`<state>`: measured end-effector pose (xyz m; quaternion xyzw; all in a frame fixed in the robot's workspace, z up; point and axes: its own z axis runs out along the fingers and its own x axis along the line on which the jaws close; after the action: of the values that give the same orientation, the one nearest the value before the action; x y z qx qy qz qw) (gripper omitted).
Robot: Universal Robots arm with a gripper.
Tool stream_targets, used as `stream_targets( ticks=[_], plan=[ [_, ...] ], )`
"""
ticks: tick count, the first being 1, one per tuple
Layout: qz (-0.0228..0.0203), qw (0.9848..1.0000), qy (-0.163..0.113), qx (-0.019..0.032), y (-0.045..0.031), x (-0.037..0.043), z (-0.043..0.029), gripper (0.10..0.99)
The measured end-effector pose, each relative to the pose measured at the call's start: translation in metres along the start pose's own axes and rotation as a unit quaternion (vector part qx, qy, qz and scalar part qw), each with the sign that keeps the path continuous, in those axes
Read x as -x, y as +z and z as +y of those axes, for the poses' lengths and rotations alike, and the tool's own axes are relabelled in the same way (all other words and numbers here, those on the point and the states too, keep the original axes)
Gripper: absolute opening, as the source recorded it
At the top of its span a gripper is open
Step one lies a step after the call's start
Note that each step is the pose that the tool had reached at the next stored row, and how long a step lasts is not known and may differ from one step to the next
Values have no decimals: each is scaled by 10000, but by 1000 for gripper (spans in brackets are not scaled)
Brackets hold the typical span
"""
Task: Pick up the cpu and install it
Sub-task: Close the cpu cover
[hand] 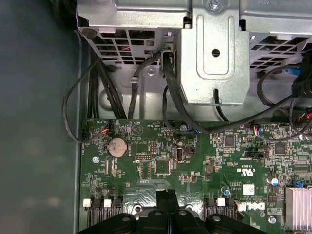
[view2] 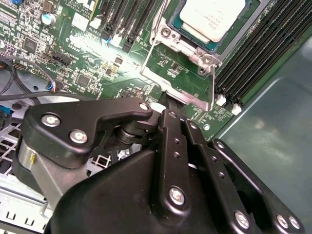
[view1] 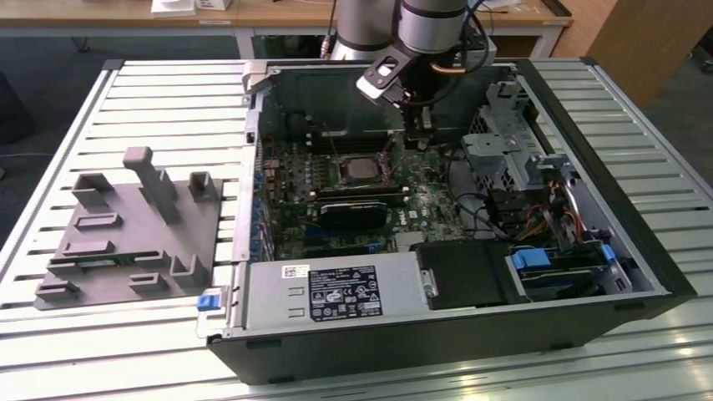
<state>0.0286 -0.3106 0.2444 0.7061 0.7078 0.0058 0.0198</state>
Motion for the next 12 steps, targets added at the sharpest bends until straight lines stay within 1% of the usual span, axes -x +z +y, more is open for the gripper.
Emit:
stream_targets(
  ticks=[12],
  plan=[
    [0,10000,0,0,-1,0,-33,106]
  ],
)
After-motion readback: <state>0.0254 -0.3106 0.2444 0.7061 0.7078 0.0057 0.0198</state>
